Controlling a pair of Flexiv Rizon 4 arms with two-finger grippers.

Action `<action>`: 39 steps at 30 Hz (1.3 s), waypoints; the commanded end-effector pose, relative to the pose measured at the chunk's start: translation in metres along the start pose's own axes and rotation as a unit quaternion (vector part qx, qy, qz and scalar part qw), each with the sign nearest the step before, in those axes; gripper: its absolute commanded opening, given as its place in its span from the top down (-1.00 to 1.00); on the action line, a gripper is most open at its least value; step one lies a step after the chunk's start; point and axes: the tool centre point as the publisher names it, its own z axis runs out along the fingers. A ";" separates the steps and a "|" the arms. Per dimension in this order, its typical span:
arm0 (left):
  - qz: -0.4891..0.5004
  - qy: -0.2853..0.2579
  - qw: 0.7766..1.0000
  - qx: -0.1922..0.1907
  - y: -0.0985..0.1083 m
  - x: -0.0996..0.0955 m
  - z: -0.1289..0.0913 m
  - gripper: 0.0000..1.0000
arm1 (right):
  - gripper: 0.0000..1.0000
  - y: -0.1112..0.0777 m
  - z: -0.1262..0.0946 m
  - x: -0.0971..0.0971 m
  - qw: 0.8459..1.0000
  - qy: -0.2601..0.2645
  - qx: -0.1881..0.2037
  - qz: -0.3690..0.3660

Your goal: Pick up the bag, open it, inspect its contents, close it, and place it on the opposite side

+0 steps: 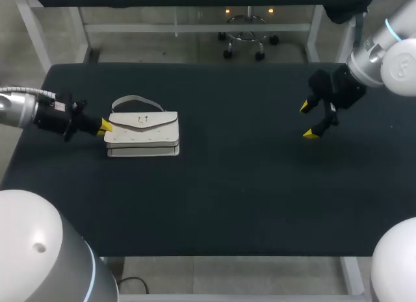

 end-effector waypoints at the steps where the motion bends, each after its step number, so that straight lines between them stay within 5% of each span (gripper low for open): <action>1: 0.003 0.000 0.995 0.097 0.007 0.007 0.003 1.00 | -1.00 -0.001 0.001 0.000 1.000 -0.001 -0.002 -0.001; 11: 0.000 0.001 0.998 0.056 0.006 0.007 0.008 0.89 | -1.00 -0.001 0.001 0.000 1.000 -0.001 -0.002 -0.001; 15: -0.008 0.004 0.999 0.044 0.004 0.004 0.005 -0.69 | -1.00 -0.001 0.001 0.000 1.000 -0.001 -0.002 -0.001; 18: -0.009 0.005 0.999 0.038 0.004 0.004 -0.003 -0.87 | -1.00 -0.001 0.001 0.000 1.000 -0.001 -0.002 -0.001; 24: -0.007 0.012 1.000 0.008 0.004 0.008 -0.018 -0.72 | -1.00 -0.001 0.001 0.000 1.000 -0.001 -0.002 -0.001; 27: -0.015 0.015 1.000 -0.022 0.002 0.009 -0.021 -0.18 | -1.00 -0.001 0.001 0.000 1.000 -0.001 -0.002 -0.001; 33: -0.028 0.011 0.998 -0.053 0.003 0.002 -0.008 0.11 | -1.00 -0.001 0.001 0.000 1.000 -0.001 -0.002 -0.001; 39: -0.035 0.013 0.997 -0.067 0.002 -0.002 0.004 0.17 | -1.00 -0.001 0.001 0.000 1.000 -0.001 -0.002 -0.001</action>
